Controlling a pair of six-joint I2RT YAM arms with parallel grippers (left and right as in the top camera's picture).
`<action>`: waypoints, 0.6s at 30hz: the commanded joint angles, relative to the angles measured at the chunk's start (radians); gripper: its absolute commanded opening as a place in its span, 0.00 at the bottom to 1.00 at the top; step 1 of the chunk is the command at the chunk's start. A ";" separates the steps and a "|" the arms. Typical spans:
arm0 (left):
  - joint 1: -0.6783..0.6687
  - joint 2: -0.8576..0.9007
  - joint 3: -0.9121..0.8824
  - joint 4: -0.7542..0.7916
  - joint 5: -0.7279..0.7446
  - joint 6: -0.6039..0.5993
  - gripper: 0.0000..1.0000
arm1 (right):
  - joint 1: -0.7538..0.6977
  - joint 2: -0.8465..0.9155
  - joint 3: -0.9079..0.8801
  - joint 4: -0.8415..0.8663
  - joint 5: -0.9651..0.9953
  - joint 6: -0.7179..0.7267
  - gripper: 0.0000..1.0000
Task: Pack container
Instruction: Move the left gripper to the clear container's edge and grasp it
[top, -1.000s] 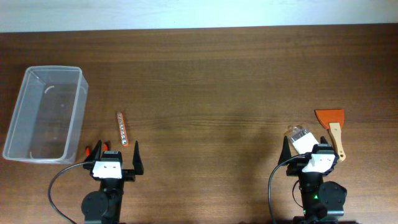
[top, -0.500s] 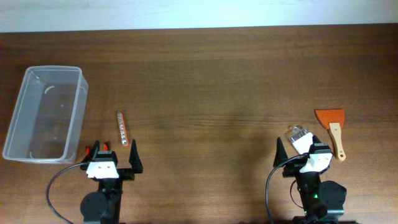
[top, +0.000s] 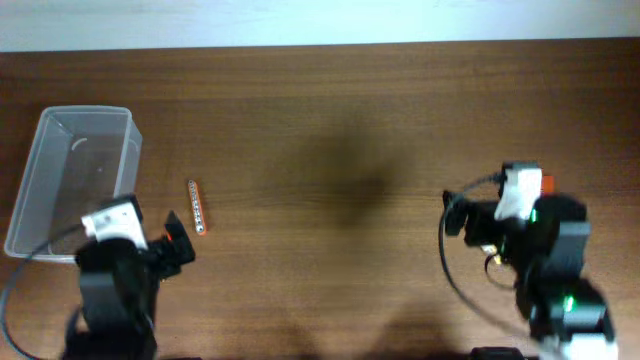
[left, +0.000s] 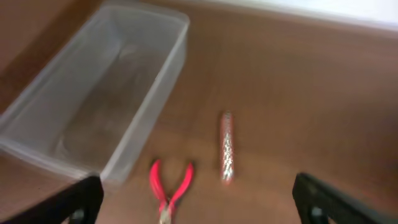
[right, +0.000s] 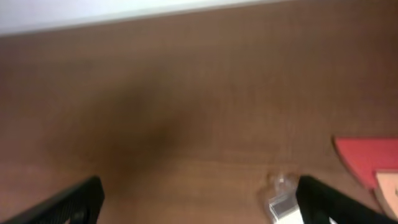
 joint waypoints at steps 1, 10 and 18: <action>0.037 0.174 0.171 -0.143 -0.011 -0.010 0.99 | -0.006 0.168 0.184 -0.098 0.000 -0.018 0.98; 0.050 0.371 0.229 -0.233 -0.010 -0.142 0.99 | -0.006 0.409 0.393 -0.274 -0.140 -0.170 0.98; 0.291 0.386 0.257 -0.227 0.010 -0.384 0.99 | 0.120 0.412 0.403 -0.296 -0.011 -0.251 0.98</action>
